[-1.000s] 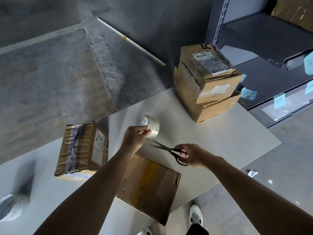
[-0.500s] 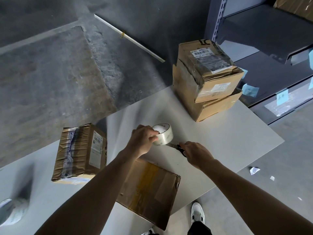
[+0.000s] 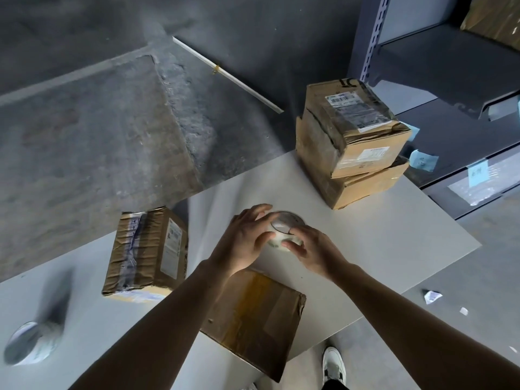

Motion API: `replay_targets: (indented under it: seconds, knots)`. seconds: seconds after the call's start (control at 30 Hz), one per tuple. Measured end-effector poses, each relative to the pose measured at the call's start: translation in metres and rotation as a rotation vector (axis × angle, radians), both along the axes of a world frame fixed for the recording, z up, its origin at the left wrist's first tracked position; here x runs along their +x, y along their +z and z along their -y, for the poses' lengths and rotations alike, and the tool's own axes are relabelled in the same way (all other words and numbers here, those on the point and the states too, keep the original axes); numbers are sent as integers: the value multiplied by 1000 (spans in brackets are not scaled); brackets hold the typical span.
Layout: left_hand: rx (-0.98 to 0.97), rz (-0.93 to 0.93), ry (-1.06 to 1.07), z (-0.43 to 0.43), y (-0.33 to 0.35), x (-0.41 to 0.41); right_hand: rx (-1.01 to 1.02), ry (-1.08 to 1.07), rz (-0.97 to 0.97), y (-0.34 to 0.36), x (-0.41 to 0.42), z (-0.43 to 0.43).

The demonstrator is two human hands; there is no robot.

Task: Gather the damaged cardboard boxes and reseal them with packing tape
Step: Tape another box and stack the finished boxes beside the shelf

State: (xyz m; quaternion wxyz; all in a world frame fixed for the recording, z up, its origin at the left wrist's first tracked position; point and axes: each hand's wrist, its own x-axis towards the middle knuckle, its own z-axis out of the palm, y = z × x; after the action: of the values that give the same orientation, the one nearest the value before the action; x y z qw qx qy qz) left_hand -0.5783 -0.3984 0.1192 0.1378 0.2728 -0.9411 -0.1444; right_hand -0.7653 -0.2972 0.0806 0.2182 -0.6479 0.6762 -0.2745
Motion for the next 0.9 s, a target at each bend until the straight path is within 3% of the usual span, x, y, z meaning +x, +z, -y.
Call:
replay_targets:
  seconds: [0.07,0.2,0.43,0.77,0.9]
  knots:
    - [37,-90,-42,-4,2,15,32,-93,53,2,1,-1]
    - [130,-45,-104,-28,-1,36,70,-157,164,2,2,-1]
    - [44,-53,123,-52,-35,55,134,-238,207,2,4,-4]
    - [-178,-3,198,-49,-33,46,149,-231,140,1,0,-30]
    - [-182,35,264,-52,-33,45,202,-209,123,-6,2,-40]
